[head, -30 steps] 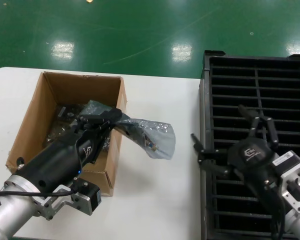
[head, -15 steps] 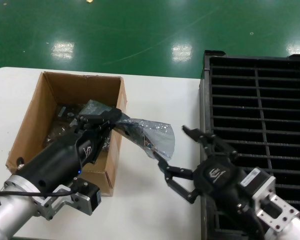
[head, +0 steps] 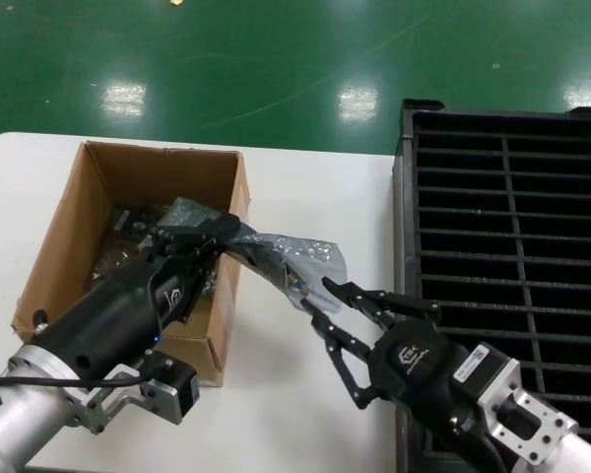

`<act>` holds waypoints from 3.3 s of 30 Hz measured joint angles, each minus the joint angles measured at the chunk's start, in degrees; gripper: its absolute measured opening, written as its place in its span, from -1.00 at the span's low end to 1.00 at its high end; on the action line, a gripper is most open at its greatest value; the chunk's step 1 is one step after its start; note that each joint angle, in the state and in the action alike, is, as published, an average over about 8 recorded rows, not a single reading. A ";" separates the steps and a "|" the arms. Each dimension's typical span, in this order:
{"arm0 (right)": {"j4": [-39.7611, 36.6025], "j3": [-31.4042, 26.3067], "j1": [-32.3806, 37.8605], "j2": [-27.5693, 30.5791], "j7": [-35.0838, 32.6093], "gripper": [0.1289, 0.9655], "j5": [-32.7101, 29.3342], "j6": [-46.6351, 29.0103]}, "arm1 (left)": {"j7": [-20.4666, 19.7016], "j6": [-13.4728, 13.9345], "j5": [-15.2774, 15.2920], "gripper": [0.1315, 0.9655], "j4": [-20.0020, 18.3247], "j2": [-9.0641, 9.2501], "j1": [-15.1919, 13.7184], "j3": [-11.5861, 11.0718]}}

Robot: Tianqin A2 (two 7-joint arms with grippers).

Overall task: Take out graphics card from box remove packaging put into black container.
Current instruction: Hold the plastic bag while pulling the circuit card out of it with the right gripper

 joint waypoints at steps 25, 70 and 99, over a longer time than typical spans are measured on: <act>-9.41 -1.78 8.74 -3.34 -1.95 -0.99 0.34 -3.73 | 0.00 0.00 0.00 -0.98 0.00 0.00 0.00 0.00; -20.34 -3.42 17.37 -9.65 5.85 -0.66 -1.83 -6.61 | 0.00 0.00 0.00 -0.98 0.00 0.00 0.00 0.00; -9.53 -0.94 12.51 -3.24 7.94 -0.86 -0.71 -7.56 | 0.00 0.00 0.00 -0.98 0.00 0.00 0.00 0.00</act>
